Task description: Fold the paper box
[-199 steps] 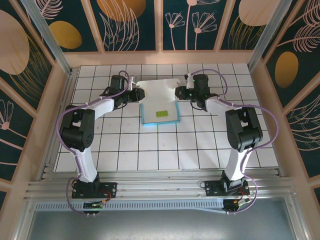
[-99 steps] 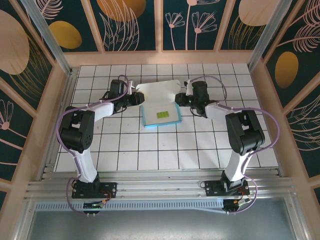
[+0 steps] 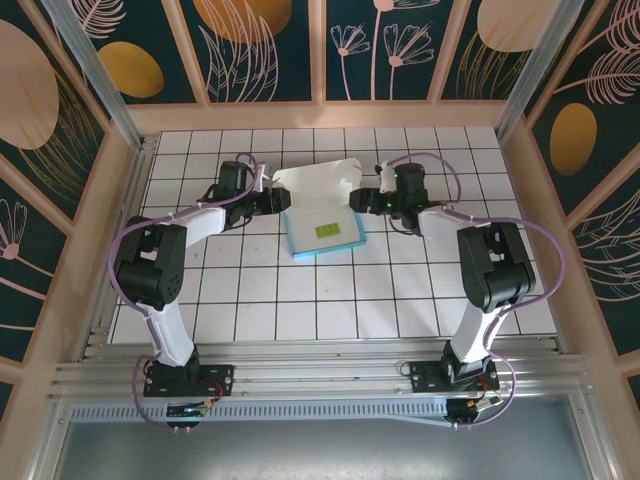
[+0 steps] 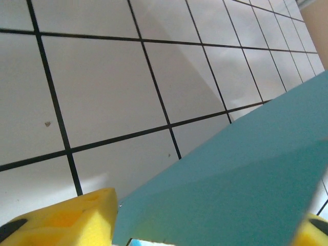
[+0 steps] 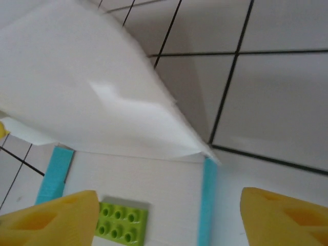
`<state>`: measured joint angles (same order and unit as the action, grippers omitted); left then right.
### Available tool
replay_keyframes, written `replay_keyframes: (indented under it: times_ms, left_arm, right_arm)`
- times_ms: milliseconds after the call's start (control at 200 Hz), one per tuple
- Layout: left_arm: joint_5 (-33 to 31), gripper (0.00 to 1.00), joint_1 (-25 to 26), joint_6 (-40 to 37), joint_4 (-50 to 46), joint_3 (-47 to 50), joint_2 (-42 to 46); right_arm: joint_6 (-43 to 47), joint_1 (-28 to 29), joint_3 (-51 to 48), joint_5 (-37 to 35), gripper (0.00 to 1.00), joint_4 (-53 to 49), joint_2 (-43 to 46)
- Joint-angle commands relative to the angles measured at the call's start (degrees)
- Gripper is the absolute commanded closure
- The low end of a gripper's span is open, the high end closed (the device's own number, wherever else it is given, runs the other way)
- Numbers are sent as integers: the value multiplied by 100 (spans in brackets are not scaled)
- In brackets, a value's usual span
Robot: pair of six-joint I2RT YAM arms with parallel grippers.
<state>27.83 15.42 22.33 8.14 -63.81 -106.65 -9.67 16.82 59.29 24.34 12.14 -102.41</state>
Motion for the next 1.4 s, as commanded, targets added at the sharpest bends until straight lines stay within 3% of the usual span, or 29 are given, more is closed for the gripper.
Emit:
replay_keyframes:
  times_ms: [0, 195, 445, 751, 1141, 1396]
  left_arm:
    - [-95, 42, 5, -213, -163, -80, 375]
    - [-296, 39, 2, -193, -400, -133, 596]
    - [-415, 39, 3, 60, -489, -199, 575]
    - [-209, 55, -3, 184, -427, -266, 463]
    - [-162, 65, 1, 278, -470, -382, 381]
    - [-560, 56, 7, 277, -782, -233, 554]
  right_arm:
    - [836, -67, 534, 530, 16, -395, 104]
    - [963, -151, 1217, 859, 22, -626, -348]
    - [759, -159, 1613, 967, 40, -736, -802]
    - [510, -110, 1428, 903, 61, -441, -782]
    - [412, 20, 1454, 689, 71, -500, -764]
    - [298, 154, 1357, 336, 73, -423, -649]
